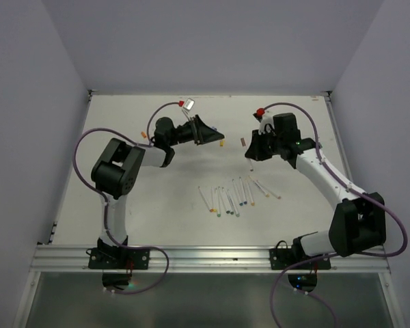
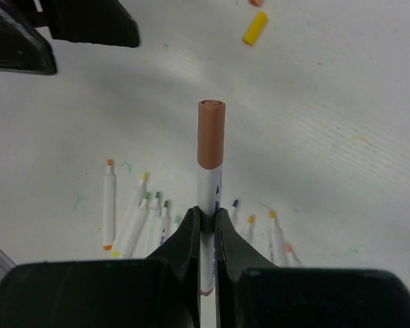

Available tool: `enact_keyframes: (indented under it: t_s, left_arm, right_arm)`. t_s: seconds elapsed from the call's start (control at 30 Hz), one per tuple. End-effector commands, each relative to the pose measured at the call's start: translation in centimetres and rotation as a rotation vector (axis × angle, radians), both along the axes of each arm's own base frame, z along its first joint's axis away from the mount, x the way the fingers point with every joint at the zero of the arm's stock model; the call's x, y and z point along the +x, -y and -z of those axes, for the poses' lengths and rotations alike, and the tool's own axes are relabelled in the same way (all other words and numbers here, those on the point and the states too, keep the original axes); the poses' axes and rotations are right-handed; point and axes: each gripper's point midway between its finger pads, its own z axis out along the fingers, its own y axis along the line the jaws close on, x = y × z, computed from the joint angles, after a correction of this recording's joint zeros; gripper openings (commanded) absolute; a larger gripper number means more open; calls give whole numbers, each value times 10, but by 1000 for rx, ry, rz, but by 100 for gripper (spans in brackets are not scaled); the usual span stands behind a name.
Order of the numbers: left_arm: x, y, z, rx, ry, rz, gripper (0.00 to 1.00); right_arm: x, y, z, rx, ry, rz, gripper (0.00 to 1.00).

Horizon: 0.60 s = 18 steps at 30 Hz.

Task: Open the pen caps

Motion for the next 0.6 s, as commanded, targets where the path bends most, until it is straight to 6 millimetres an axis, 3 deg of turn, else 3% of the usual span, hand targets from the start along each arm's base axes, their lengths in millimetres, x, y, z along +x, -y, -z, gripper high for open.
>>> enact_keyframes:
  t_s: [0.0, 0.17, 0.47, 0.57]
  left_arm:
    - [-15, 11, -42, -4, 165, 7, 58]
    - [-18, 17, -40, 14, 162, 4, 58]
    - [-21, 18, -31, 43, 147, 19, 54]
    - [-21, 17, -31, 45, 145, 21, 49]
  right_arm:
    - [-11, -43, -29, 131, 39, -96, 0]
    - [-14, -72, -41, 162, 65, -149, 0]
    - [-7, -83, -47, 170, 92, -136, 0]
    - [-6, -85, -47, 175, 96, -137, 0]
